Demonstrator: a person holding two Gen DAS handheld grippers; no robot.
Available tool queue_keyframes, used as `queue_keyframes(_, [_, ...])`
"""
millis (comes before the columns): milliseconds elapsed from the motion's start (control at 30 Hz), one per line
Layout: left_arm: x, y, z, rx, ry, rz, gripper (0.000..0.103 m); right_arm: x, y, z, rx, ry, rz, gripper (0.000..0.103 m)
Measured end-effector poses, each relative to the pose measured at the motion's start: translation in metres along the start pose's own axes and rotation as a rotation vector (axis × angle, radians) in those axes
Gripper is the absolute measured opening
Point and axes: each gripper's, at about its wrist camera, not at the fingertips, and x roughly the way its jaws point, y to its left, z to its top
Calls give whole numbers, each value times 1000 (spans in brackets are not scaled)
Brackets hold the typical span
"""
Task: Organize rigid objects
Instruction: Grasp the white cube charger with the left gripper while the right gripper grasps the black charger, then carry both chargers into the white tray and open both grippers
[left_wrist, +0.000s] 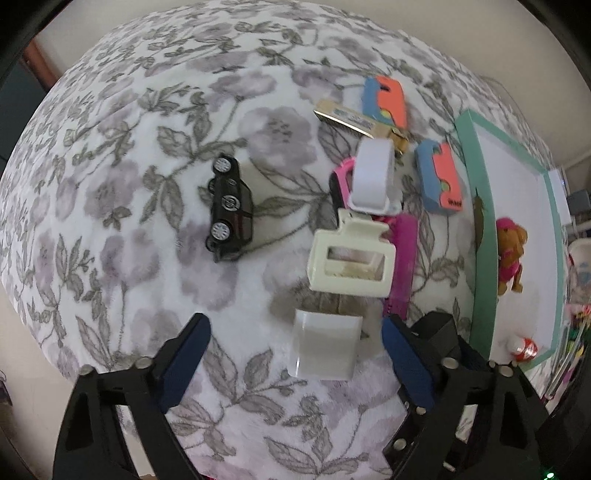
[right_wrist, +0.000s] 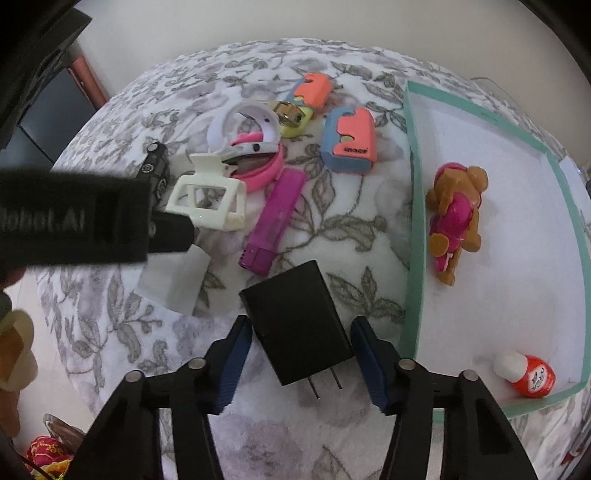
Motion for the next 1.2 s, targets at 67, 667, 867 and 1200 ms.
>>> queue_keyframes(67, [6,-5,-1,15,24,2,83,1,-2,1,6,1,5,56])
queue_keyframes(667, [42,-27,-12,72,85,3,47,6,5,4,-29,-5,-50,54])
queue_keyframes(867, [37,-27,-14,66,83,3,44,6,3,5,-16,-9,-60,45])
queue_keyframes(1200, [29,-13,-8,27,68,-22,44,0,-10,6,53,-20,-8,44])
